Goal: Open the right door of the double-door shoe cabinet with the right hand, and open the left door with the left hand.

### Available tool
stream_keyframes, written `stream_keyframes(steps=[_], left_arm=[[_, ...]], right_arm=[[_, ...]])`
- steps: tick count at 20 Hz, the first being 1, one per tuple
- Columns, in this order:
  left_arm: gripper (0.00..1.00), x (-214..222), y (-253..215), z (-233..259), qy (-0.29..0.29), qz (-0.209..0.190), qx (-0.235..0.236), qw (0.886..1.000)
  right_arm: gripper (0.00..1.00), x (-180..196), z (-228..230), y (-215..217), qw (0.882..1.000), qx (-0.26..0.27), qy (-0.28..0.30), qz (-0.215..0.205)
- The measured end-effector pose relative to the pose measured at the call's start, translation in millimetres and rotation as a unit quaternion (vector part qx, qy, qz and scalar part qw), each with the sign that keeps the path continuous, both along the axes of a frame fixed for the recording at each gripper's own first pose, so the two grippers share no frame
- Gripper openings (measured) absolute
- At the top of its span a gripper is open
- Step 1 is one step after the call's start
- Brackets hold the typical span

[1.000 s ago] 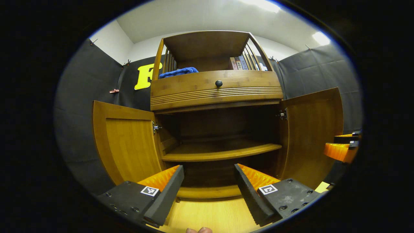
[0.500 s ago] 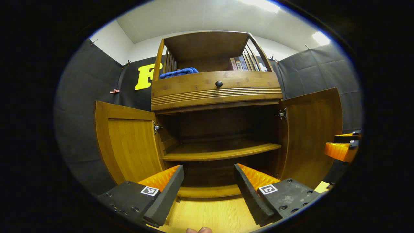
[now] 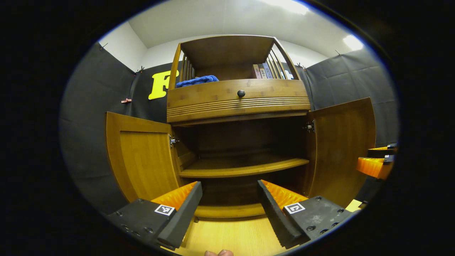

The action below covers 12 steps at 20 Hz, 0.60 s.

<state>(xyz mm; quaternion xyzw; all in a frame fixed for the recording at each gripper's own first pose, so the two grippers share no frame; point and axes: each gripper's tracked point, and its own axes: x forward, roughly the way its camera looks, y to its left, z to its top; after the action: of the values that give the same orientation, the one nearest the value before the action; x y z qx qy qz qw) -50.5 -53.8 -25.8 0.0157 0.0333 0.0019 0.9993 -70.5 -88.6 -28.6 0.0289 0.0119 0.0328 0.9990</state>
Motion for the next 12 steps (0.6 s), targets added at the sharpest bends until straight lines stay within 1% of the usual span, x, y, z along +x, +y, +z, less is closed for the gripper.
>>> stream_keyframes(steps=[5,6,7,8,12], left_arm=[[0.96,-0.5,-1.2,-0.6,0.001,-0.001,0.002,1.000],[0.92,-0.4,-2.1,-0.3,0.002,-0.001,0.002,1.000],[0.92,0.0,-2.0,0.0,0.002,-0.001,0.003,1.000],[0.96,0.2,-2.4,-0.4,0.002,-0.001,0.003,1.000],[0.96,-0.4,-2.8,-1.0,0.003,0.000,0.002,1.000]], right_arm=[[0.98,0.9,0.6,-2.4,1.000,0.004,-0.002,-0.002],[0.98,1.4,-0.3,-2.6,1.000,0.005,-0.001,-0.003],[0.98,1.4,-1.0,-3.0,1.000,0.005,0.000,-0.003],[0.98,0.7,-1.4,-3.4,1.000,0.006,0.001,-0.003],[0.98,1.8,-2.1,-3.0,1.000,0.005,0.002,-0.001]])
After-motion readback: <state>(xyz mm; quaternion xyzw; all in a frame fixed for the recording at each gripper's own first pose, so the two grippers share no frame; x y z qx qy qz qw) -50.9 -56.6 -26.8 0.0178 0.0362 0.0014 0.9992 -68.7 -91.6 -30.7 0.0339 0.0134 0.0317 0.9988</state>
